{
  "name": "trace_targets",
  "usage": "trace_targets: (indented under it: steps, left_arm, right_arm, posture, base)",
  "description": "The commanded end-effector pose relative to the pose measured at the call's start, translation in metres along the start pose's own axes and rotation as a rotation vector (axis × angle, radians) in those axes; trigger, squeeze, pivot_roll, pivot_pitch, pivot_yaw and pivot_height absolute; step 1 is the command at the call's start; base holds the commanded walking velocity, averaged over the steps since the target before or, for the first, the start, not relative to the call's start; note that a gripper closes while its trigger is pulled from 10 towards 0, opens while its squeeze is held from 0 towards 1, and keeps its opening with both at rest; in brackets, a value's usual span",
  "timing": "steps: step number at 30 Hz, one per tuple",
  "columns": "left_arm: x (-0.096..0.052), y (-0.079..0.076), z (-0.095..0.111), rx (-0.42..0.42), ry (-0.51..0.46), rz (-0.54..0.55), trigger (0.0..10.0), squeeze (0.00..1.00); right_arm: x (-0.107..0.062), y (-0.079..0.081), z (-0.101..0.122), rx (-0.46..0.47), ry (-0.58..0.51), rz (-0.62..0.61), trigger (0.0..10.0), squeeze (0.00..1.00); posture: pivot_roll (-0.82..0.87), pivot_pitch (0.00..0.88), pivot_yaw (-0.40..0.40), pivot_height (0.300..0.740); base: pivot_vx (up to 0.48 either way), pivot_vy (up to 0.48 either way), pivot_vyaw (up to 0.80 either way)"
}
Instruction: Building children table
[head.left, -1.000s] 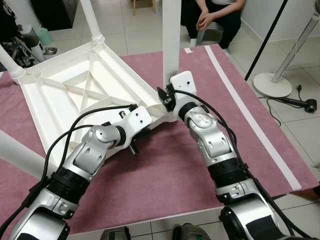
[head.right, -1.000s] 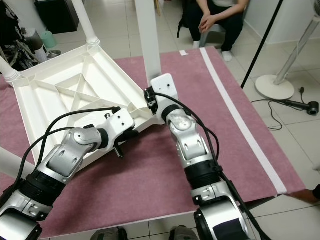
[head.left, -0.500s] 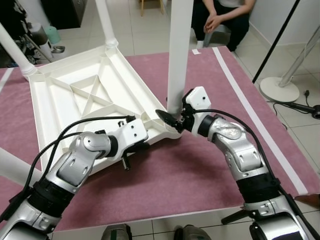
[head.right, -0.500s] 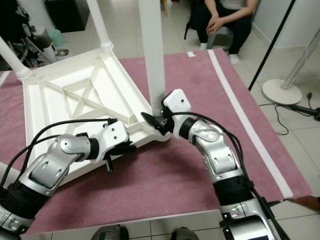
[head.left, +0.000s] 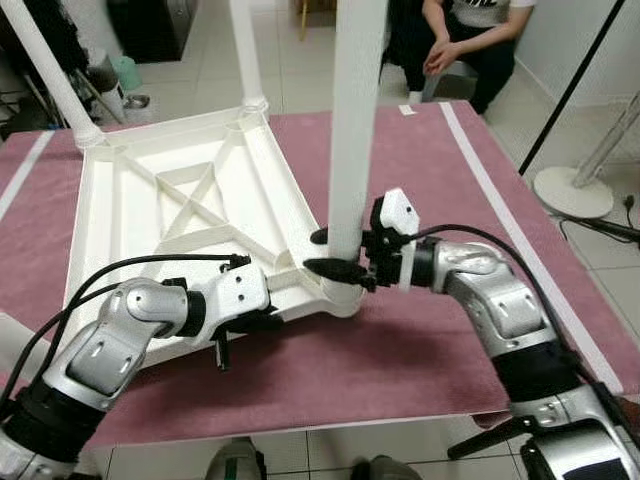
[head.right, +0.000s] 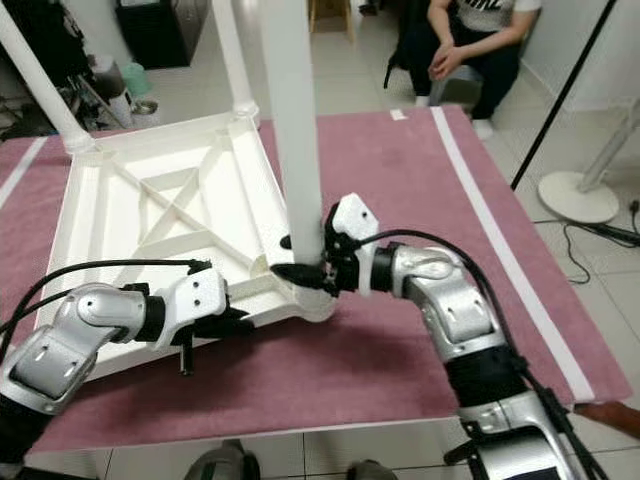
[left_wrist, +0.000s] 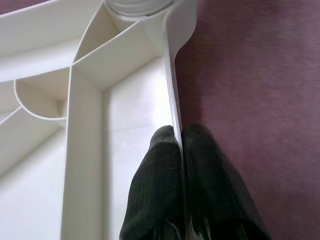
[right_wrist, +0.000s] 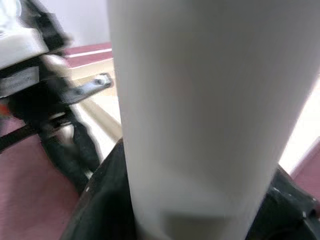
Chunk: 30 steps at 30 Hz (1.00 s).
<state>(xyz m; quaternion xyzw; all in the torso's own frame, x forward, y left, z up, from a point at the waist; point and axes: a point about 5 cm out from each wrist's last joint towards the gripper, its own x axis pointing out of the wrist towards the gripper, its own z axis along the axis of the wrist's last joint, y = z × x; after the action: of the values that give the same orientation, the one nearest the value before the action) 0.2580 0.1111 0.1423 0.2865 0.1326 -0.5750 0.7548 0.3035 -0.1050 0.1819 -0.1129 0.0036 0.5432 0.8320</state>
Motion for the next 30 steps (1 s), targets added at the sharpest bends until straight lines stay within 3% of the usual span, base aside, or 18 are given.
trace_targets:
  steps: [1, 2, 4, 5, 6, 9, 15, 16, 17, 21, 22, 26, 27, 28, 29, 30]
  left_arm:
    - [0.009, 0.012, 0.049, 0.115, -0.172, 0.136, 0.0, 0.00]
    - [0.014, 0.018, 0.054, 0.097, -0.183, 0.186, 0.0, 0.00]
    - [0.018, 0.023, 0.059, 0.079, -0.188, 0.228, 0.0, 0.00]
    - [0.027, 0.034, 0.069, 0.055, -0.180, 0.313, 0.0, 0.00]
    - [0.027, 0.034, 0.069, 0.055, -0.180, 0.313, 0.0, 0.00]
    - [0.038, 0.048, 0.084, 0.040, -0.184, 0.385, 0.0, 0.00]
    - [0.042, 0.054, 0.095, 0.050, -0.200, 0.400, 0.0, 0.00]
    - [0.042, 0.055, 0.096, 0.057, -0.200, 0.400, 0.0, 0.00]
    - [0.040, 0.054, 0.094, 0.069, -0.196, 0.393, 0.0, 0.00]
    - [0.038, 0.051, 0.091, 0.082, -0.187, 0.381, 0.0, 0.00]
    - [0.037, 0.049, 0.089, 0.087, -0.185, 0.372, 0.0, 0.00]
    - [0.035, 0.046, 0.087, 0.094, -0.186, 0.360, 0.0, 0.00]
    - [0.032, 0.041, 0.085, 0.107, -0.192, 0.333, 0.0, 0.00]
    - [0.032, 0.041, 0.085, 0.107, -0.192, 0.333, 0.0, 0.00]
    - [0.027, 0.032, 0.084, 0.137, -0.207, 0.279, 0.0, 0.00]
    - [0.027, 0.032, 0.084, 0.137, -0.207, 0.279, 0.0, 0.00]
  right_arm:
    - [0.024, 0.004, -0.005, -0.024, 0.030, -0.091, 0.0, 0.00]
    - [0.027, -0.002, -0.009, -0.025, 0.055, -0.193, 0.0, 0.00]
    - [0.029, -0.005, -0.012, -0.018, 0.079, -0.266, 0.0, 0.00]
    - [0.033, -0.014, -0.017, -0.003, 0.125, -0.459, 0.0, 0.00]
    - [0.033, -0.014, -0.017, -0.003, 0.125, -0.459, 0.0, 0.00]
    - [0.034, -0.028, -0.022, 0.040, 0.177, -0.733, 0.0, 0.00]
    - [0.037, -0.033, -0.020, 0.061, 0.166, -0.823, 0.0, 0.00]
    - [0.040, -0.032, -0.016, 0.044, 0.145, -0.819, 3.8, 0.00]
    - [0.043, -0.029, -0.011, 0.034, 0.101, -0.782, 10.0, 0.00]
    - [0.045, -0.026, -0.005, 0.009, 0.051, -0.728, 10.0, 0.00]
    - [0.046, -0.023, -0.002, 0.021, 0.015, -0.681, 10.0, 1.00]
    - [0.045, -0.019, 0.003, 0.013, -0.028, -0.616, 10.0, 1.00]
    - [0.042, -0.013, 0.009, 0.017, -0.074, -0.513, 10.0, 0.00]
    - [0.042, -0.013, 0.009, 0.017, -0.074, -0.513, 10.0, 0.00]
    - [0.033, -0.004, 0.014, -0.002, -0.104, -0.350, 10.0, 0.00]
    - [0.033, -0.004, 0.014, -0.002, -0.104, -0.350, 10.0, 0.00]
  posture:
    - [0.07, 0.000, 0.060, 0.740]
    - [0.07, 0.000, 0.060, 0.740]
    - [0.07, 0.000, 0.063, 0.740]
    - [0.07, 0.000, 0.066, 0.740]
    - [0.07, 0.000, 0.066, 0.740]
    - [0.06, 0.000, 0.074, 0.740]
    - [0.06, 0.000, 0.079, 0.740]
    - [0.06, 0.000, 0.081, 0.740]
    - [0.06, 0.000, 0.081, 0.740]
    - [0.06, 0.000, 0.080, 0.740]
    - [0.06, 0.000, 0.078, 0.740]
    - [0.06, 0.000, 0.074, 0.740]
    - [0.07, 0.000, 0.071, 0.740]
    - [0.07, 0.000, 0.071, 0.740]
    - [0.07, 0.000, 0.069, 0.740]
    - [0.07, 0.000, 0.069, 0.740]
  base:
    - [0.000, 0.000, 0.00]
    - [0.000, 0.000, 0.00]
    - [0.000, 0.000, 0.00]
    - [0.000, 0.000, 0.00]
    - [0.000, 0.000, 0.00]
    - [0.000, 0.000, 0.00]
    - [0.000, 0.000, 0.00]
    - [0.000, 0.000, 0.00]
    - [0.000, 0.000, 0.00]
    - [0.000, 0.000, 0.00]
    - [0.000, 0.000, 0.00]
    - [0.000, 0.000, 0.00]
    - [0.000, 0.000, 0.00]
    - [0.000, 0.000, 0.00]
    - [0.000, 0.000, 0.00]
    - [0.000, 0.000, 0.00]
